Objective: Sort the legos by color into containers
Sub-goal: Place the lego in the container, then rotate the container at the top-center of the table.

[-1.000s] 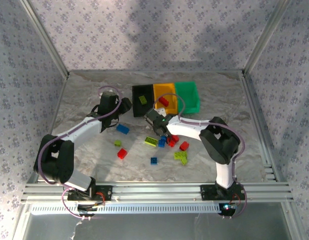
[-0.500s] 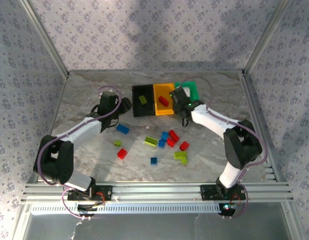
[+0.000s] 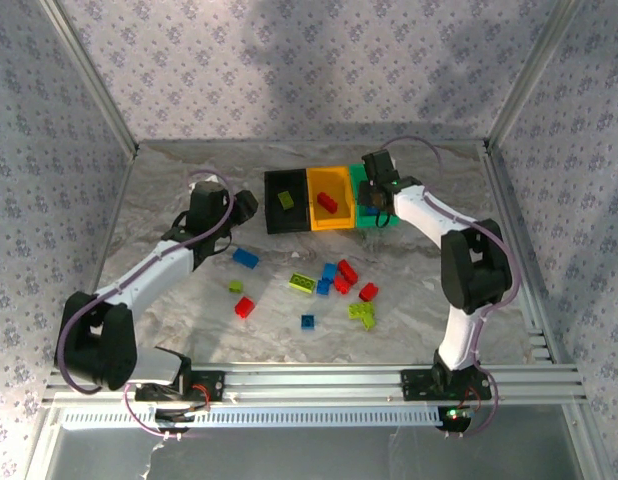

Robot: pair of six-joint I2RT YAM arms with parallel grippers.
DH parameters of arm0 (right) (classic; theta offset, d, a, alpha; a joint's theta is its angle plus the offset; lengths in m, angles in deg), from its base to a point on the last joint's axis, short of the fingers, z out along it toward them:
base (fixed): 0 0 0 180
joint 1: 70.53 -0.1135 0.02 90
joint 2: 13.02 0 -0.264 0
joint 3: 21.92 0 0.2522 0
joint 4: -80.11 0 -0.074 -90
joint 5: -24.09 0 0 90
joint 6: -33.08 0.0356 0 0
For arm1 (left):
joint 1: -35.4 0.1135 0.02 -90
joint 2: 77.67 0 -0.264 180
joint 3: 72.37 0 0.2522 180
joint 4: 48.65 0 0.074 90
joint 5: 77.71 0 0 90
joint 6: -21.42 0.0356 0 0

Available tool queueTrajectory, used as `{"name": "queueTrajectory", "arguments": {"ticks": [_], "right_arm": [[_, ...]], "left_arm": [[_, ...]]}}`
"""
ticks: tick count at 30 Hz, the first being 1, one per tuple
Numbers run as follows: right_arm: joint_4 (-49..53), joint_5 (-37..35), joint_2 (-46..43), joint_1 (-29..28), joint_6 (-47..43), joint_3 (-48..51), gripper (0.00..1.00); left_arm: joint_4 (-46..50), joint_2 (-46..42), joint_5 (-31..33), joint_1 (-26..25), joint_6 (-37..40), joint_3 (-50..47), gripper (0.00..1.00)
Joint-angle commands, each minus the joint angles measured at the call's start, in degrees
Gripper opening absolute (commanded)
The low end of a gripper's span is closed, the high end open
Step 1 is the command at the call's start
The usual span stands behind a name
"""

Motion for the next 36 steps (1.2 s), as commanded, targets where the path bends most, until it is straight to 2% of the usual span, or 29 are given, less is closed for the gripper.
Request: {"name": "queueTrajectory", "arguments": {"ticks": [1,8,12,20,28,36], "right_arm": [[1.7,1.51,0.34,-0.22,-1.8,-0.81,0.54],[1.86,2.07,2.49,0.63,-3.21,-0.92,0.55],[1.74,5.49,5.12,1.33,-3.24,-1.46,0.53],[1.48,6.78,6.49,1.28,-2.79,-0.12,0.5],[-0.15,6.52,3.53,-0.75,-1.55,6.62,0.49],[0.77,2.98,-1.38,-3.65,-0.71,11.15,0.49]], "left_arm": [[0.33,-1.36,1.03,0.45,0.73,-1.0,0.59],[-1.12,0.14,-0.11,0.25,-0.14,-0.77,0.59],[-0.35,1.31,-1.24,0.19,0.39,0.93,0.59],[0.51,1.24,-0.15,0.16,0.98,1.15,0.59],[-0.21,2.15,-0.28,0.16,0.69,0.93,0.59],[-1.0,2.45,-0.82,0.16,0.37,0.88,0.59]]}}
